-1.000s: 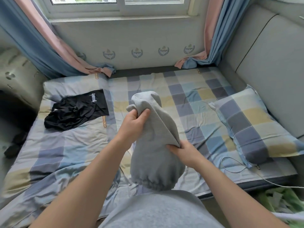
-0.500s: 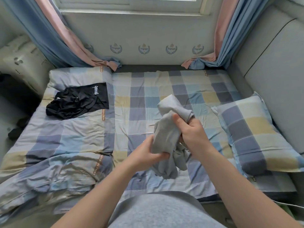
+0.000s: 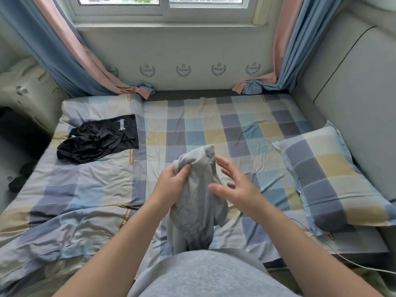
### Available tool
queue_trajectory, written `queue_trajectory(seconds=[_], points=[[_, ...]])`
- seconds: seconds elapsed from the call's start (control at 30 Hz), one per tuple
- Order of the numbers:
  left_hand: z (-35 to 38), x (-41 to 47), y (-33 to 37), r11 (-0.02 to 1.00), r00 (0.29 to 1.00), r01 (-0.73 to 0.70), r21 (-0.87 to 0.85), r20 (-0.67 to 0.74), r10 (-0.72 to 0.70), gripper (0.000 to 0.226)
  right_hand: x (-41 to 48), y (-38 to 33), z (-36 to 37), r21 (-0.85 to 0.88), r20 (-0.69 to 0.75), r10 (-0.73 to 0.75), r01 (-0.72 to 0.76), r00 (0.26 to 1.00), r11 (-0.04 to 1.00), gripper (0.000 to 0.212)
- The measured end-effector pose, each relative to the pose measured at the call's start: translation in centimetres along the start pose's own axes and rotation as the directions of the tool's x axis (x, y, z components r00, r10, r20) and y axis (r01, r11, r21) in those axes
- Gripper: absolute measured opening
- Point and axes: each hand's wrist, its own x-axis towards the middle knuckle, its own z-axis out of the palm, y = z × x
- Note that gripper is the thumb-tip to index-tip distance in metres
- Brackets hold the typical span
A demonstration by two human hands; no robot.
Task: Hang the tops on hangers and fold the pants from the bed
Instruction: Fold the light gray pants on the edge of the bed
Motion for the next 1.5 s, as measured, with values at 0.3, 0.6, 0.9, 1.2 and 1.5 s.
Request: queue_trajectory(seconds=[0.3, 0.6, 0.9, 1.2, 1.5], points=[[0.0, 0.4, 2.8, 0.804, 0.896, 0.395, -0.444, -0.008, -0.444, 0.04, -1.4, 3.0, 2.9, -0.486, 0.171, -0.081, 0.155, 0.982, 0.86, 0.112], [0.0, -0.3, 1.9, 0.945, 0.965, 0.261, -0.198, 0.044, -0.257, 0.05, 2.3, -0.3, 0.2, -0.102, -0.14, -0.116, 0.102, 0.983, 0.99, 0.031], [3.0, -1.2, 0.9, 0.975, 0.962, -0.192, 0.114, 0.22, 0.163, 0.021, 5.1, -3.8, -1.2, -0.059, -0.099, 0.089, -0.095, 0.991, 0.994, 0.009], [0.4, 1.6, 1.3, 0.874, 0.97, -0.207, 0.44, -0.026, 0.243, 0.018, 5.7, -1.9, -5.8, -0.733, -0.181, 0.014, -0.144, 0.983, 0.665, 0.032], [-5.6, 4.1, -1.8, 0.613, 0.948, 0.094, 0.784, -0.258, 0.186, 0.03, 6.9, 1.9, -9.0, -0.723, -0.407, 0.039, -0.348, 0.912, 0.597, 0.032]])
